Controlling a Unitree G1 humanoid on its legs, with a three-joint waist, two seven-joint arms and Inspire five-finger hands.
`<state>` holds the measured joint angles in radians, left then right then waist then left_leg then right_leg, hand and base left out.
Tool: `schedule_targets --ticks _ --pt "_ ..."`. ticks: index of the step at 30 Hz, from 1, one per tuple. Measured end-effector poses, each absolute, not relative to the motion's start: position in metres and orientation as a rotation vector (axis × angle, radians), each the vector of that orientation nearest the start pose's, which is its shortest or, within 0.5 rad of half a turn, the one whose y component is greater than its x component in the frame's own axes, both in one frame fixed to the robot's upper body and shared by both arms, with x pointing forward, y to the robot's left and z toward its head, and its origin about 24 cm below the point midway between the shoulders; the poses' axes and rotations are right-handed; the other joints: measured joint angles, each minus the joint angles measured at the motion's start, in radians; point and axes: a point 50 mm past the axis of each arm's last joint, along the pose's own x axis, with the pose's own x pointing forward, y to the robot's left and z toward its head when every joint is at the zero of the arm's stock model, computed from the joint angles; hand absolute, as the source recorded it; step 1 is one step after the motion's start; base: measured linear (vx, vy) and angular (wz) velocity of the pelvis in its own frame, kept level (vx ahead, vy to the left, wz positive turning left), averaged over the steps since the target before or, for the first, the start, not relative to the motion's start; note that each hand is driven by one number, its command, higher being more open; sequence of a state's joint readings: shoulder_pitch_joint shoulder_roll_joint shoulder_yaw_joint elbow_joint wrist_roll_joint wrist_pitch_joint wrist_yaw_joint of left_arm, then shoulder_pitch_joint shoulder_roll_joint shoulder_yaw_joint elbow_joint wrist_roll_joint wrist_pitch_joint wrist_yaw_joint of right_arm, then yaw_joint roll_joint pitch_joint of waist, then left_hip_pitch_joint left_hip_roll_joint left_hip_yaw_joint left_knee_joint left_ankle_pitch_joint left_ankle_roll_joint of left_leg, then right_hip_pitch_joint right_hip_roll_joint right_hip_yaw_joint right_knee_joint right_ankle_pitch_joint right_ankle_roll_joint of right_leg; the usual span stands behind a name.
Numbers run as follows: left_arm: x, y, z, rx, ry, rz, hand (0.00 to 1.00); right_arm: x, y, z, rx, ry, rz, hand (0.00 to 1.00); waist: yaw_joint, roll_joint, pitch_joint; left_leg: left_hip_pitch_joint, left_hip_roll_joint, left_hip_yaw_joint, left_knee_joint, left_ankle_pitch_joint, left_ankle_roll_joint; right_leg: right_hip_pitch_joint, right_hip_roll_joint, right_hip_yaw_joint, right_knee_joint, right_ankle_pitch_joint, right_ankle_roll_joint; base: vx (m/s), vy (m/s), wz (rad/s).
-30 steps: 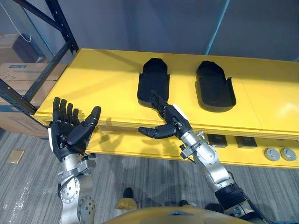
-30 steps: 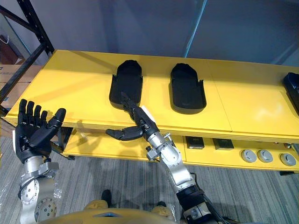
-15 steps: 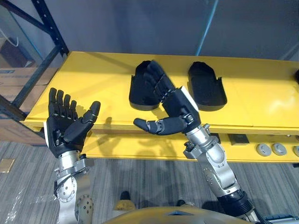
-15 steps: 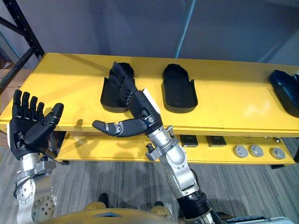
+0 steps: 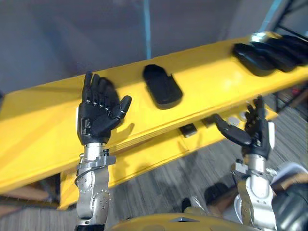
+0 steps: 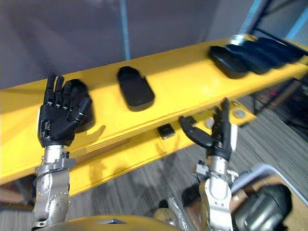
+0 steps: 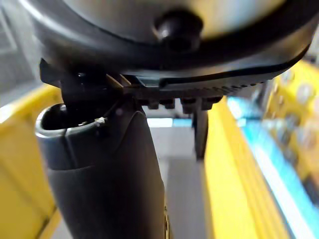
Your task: Walk over and take three plastic housings, then place them on the shelf
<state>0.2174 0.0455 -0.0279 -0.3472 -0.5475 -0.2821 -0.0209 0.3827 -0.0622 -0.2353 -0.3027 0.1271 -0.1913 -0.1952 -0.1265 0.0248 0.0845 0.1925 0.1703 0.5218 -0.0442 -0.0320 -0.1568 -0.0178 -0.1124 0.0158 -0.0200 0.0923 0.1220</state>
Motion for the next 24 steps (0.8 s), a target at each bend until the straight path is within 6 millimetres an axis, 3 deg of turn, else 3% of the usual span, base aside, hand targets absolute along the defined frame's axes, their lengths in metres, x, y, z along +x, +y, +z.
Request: schedule_targets --ticks 2,5,8,9,10,12,14,18,24 --pt "0.213 0.165 0.094 -0.509 -0.389 0.024 1.00 0.142 -0.256 0.061 -0.047 -0.140 -0.586 1.00 -0.049 0.009 0.002 0.028 0.018 0.073 0.030 -0.033 -0.014 0.001 0.017 0.065 -0.019 0.015 0.002 0.00 -0.021 -1.00" --pt "0.222 0.147 0.095 -0.539 -0.367 -0.026 1.00 0.121 -0.260 0.062 -0.008 -0.156 -0.646 1.00 -0.100 0.013 0.003 0.041 0.042 0.113 0.061 -0.057 -0.027 0.001 0.041 0.102 -0.019 0.015 0.003 -0.01 -0.026 -0.50" --pt "0.223 0.131 0.097 -0.566 -0.356 -0.091 1.00 0.118 -0.251 0.067 0.020 -0.196 -0.609 1.00 -0.104 0.018 0.007 0.038 0.049 0.103 0.094 -0.075 -0.020 0.000 0.061 0.119 -0.013 0.015 0.003 -0.02 -0.037 -0.14" --pt "0.223 0.130 0.097 -0.569 -0.353 -0.091 1.00 0.121 -0.247 0.067 0.029 -0.205 -0.587 1.00 -0.098 0.019 0.009 0.031 0.049 0.080 0.111 -0.086 -0.010 -0.004 0.064 0.126 -0.008 0.014 0.002 -0.05 -0.012 -0.31" --pt "0.221 0.132 0.098 -0.572 -0.355 -0.075 1.00 0.131 -0.237 0.069 0.055 -0.228 -0.526 1.00 -0.072 0.026 0.012 -0.004 0.046 -0.044 0.161 -0.130 0.026 -0.033 0.078 0.162 0.010 0.011 -0.003 -0.09 0.020 -0.70" --pt "0.218 0.141 0.103 -0.568 -0.374 -0.018 1.00 0.156 -0.220 0.077 0.063 -0.285 -0.375 1.00 -0.010 0.049 0.043 -0.064 0.018 -0.273 0.238 -0.227 0.040 -0.077 0.102 0.239 0.017 0.010 0.005 -0.11 0.050 -1.03" --pt "0.214 0.147 0.098 -0.562 -0.358 0.018 1.00 0.170 -0.210 0.076 0.042 -0.285 -0.274 1.00 -0.004 0.054 0.057 -0.088 -0.002 -0.303 0.270 -0.248 0.047 -0.083 0.089 0.262 0.018 0.017 0.015 -0.08 0.132 -0.24" --pt "0.205 0.162 0.092 -0.536 -0.346 0.076 1.00 0.177 -0.202 0.065 0.035 -0.234 -0.259 1.00 0.053 0.044 0.062 -0.115 -0.026 -0.311 0.295 -0.248 0.046 -0.095 0.062 0.261 0.019 0.033 0.026 -0.01 0.097 0.09" --pt "0.199 0.174 0.093 -0.529 -0.358 0.115 1.00 0.178 -0.204 0.048 0.048 -0.152 -0.308 1.00 0.068 0.042 0.081 -0.135 -0.037 -0.363 0.375 -0.290 0.065 -0.099 0.056 0.255 0.076 0.005 0.026 0.03 0.066 0.06"
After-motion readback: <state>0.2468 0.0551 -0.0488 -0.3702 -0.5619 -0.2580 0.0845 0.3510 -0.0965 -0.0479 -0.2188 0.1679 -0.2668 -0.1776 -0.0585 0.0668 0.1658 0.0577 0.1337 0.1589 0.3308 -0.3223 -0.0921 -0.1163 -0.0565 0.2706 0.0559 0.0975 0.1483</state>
